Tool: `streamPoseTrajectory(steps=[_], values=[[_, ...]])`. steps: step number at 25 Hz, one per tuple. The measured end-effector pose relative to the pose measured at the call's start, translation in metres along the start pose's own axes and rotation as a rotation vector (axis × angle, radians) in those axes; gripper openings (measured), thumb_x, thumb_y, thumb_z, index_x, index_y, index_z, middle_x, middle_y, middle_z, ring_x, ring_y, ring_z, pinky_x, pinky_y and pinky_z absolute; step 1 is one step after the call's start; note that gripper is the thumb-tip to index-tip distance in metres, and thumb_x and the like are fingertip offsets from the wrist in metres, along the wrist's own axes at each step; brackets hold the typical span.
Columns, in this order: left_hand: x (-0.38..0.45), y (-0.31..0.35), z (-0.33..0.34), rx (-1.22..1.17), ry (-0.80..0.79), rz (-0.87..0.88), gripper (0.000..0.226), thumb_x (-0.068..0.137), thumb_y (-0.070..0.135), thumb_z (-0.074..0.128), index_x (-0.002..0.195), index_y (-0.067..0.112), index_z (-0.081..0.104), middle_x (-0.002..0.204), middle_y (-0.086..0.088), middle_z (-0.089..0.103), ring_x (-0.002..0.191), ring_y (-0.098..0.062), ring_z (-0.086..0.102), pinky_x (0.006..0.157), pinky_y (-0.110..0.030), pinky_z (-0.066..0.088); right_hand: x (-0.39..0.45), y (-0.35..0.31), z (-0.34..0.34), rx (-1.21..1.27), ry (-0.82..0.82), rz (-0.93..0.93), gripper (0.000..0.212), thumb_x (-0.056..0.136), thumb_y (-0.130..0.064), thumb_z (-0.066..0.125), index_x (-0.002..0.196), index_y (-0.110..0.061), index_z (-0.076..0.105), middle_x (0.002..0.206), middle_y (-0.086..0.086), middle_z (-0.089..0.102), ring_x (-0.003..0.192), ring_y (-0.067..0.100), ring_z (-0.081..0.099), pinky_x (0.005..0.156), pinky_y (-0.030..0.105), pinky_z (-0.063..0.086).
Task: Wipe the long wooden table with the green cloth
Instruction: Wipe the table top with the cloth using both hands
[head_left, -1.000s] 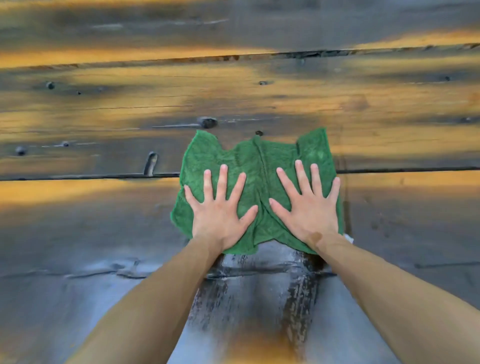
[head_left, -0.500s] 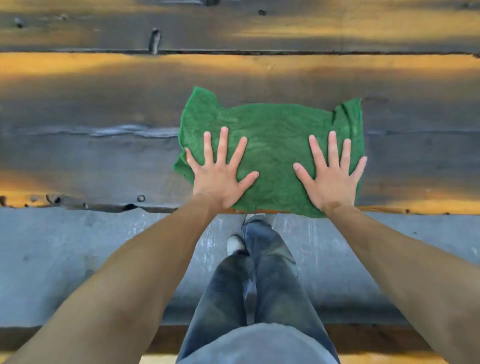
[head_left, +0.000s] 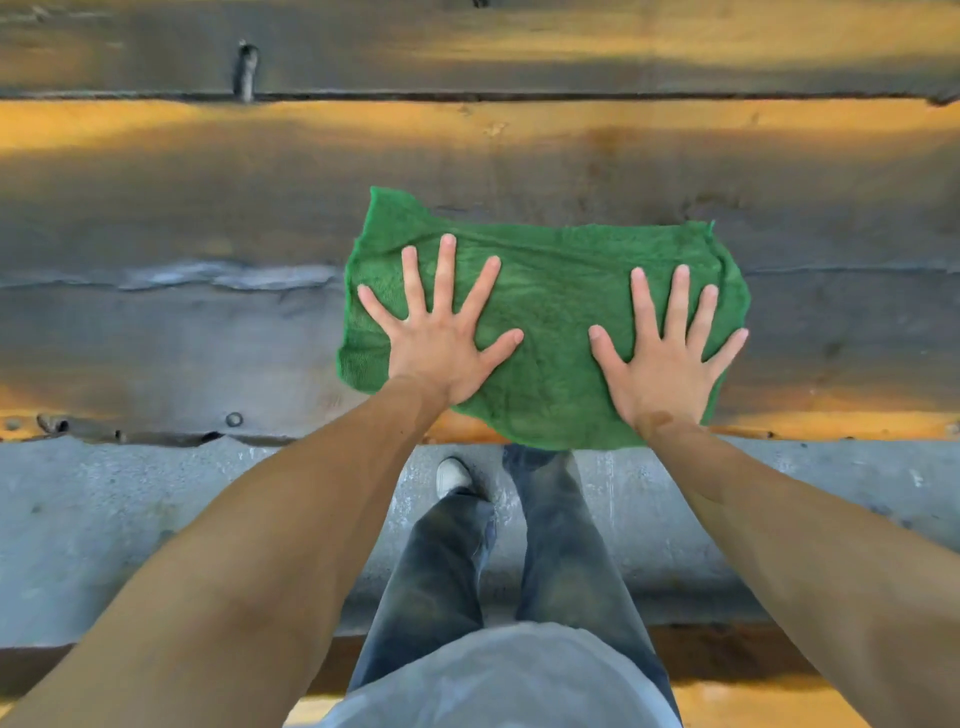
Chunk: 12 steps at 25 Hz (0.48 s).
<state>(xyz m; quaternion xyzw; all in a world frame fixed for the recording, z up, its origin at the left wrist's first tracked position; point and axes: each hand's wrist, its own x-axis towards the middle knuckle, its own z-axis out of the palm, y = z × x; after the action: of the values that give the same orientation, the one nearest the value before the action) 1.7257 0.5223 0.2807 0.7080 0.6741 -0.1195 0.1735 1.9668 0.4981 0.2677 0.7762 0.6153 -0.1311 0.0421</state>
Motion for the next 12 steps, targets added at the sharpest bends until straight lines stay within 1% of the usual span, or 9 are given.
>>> streamPoseTrajectory(steps=[3, 5, 9, 12], values=[[0.04, 0.014, -0.014, 0.05, 0.018, 0.009, 0.081, 0.084, 0.088, 0.002, 0.152, 0.05, -0.024, 0.166, 0.0, -0.029, 0.152, -0.041, -0.02, 0.103, -0.086, 0.0, 0.047, 0.01, -0.013, -0.024, 0.02, -0.008, 0.074, 0.091, -0.078, 0.02, 0.156, -0.05, -0.004, 0.169, -0.006, -0.009, 0.155, 0.028, -0.008, 0.115, 0.072, -0.002], [0.078, 0.023, -0.029, 0.037, 0.019, 0.005, 0.08, 0.085, 0.088, 0.001, 0.151, 0.052, -0.024, 0.166, 0.002, -0.029, 0.152, -0.039, -0.021, 0.104, -0.085, 0.0, 0.091, 0.016, -0.026, -0.036, 0.01, -0.03, 0.073, 0.091, -0.08, 0.017, 0.155, -0.052, -0.005, 0.169, -0.007, -0.011, 0.155, 0.027, -0.009, 0.115, 0.071, -0.003], [0.17, 0.049, -0.065, 0.011, 0.055, -0.043, 0.077, 0.086, 0.086, 0.002, 0.151, 0.054, -0.022, 0.165, 0.004, -0.03, 0.153, -0.037, -0.022, 0.105, -0.084, 0.0, 0.208, 0.02, -0.056, -0.022, 0.016, -0.052, 0.073, 0.089, -0.082, 0.012, 0.153, -0.055, -0.008, 0.168, -0.009, -0.014, 0.154, 0.025, -0.012, 0.114, 0.072, -0.004], [0.242, 0.067, -0.09, 0.03, 0.1, -0.061, 0.076, 0.086, 0.085, 0.004, 0.152, 0.055, -0.019, 0.167, 0.004, -0.027, 0.154, -0.035, -0.019, 0.107, -0.083, 0.0, 0.292, 0.019, -0.076, -0.046, 0.032, -0.058, 0.072, 0.088, -0.083, 0.011, 0.153, -0.056, -0.009, 0.168, -0.008, -0.015, 0.154, 0.024, -0.012, 0.113, 0.073, -0.004]])
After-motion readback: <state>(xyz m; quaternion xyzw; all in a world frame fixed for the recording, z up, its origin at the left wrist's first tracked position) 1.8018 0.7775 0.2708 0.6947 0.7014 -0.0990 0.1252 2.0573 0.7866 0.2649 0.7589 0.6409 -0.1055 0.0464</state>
